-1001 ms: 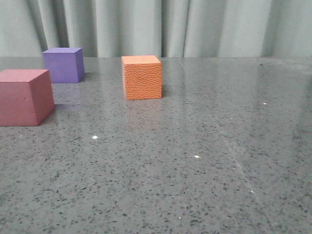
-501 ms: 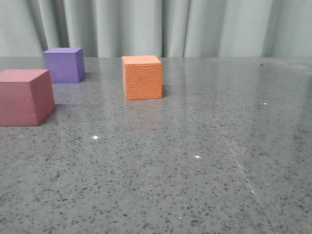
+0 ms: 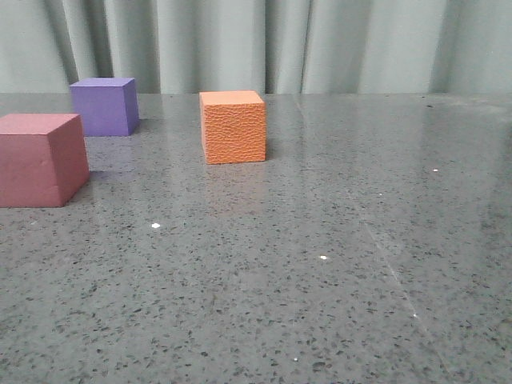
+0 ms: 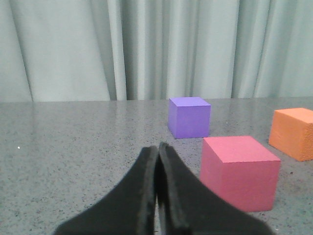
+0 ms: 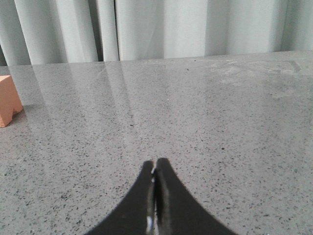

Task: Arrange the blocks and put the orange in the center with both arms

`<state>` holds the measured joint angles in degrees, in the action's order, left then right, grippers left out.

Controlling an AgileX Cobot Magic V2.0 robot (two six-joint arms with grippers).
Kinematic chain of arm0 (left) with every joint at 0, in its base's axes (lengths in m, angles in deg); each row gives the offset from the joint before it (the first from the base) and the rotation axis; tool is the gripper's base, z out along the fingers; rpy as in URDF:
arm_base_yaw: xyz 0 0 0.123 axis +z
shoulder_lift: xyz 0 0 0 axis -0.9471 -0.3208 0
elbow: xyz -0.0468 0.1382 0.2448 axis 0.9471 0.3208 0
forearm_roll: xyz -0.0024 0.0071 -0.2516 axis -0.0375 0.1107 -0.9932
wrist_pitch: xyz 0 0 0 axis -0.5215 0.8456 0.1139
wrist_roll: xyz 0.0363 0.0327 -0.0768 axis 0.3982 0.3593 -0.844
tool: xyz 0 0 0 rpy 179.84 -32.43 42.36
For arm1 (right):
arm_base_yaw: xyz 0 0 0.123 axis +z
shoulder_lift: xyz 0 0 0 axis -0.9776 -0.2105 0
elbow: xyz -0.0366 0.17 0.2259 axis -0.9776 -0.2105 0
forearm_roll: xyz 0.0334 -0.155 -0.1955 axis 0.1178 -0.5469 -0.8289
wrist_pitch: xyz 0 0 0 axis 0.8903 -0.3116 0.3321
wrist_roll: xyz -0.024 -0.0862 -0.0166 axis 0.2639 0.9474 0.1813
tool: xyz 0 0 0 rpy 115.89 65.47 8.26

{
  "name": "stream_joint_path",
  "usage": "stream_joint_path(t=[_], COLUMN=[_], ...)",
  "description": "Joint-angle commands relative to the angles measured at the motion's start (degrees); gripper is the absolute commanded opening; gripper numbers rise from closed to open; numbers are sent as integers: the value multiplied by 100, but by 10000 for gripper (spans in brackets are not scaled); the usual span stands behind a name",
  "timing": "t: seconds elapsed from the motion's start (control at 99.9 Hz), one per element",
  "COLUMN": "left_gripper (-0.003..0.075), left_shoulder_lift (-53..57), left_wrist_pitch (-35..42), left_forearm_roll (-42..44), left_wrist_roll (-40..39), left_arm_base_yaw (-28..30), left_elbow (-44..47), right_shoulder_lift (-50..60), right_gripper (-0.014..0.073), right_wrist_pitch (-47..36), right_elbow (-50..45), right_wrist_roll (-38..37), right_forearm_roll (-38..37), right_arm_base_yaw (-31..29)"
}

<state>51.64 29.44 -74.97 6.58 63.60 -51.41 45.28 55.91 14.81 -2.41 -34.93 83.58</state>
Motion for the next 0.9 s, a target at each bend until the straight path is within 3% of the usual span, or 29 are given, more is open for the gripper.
stream_joint_path(t=[0.0,0.15,0.531,0.671,0.891], left_gripper=[-19,-19,-19,-19,-19], left_shoulder_lift=[17,-695,-3380,-3977,-4327], left_wrist_pitch=[161,-732,-3939,-4148,-4123], left_forearm_roll=[-392,-475,-605,-605,-619], left_wrist_roll=[-11,-11,-11,-2,-2], left_arm_base_yaw=[18,18,18,18,18], left_elbow=[-462,-1601,-4864,-5349,-5401], right_shoulder_lift=[139,139,139,139,139], right_gripper=[-67,-67,-67,-67,-67], right_wrist_pitch=[-475,-475,-470,-470,-470], right_elbow=[77,77,77,77,77], right_wrist_roll=[46,46,46,46,46], right_forearm_roll=[21,21,21,21,21], right_arm_base_yaw=[-42,-42,-42,-42,-42])
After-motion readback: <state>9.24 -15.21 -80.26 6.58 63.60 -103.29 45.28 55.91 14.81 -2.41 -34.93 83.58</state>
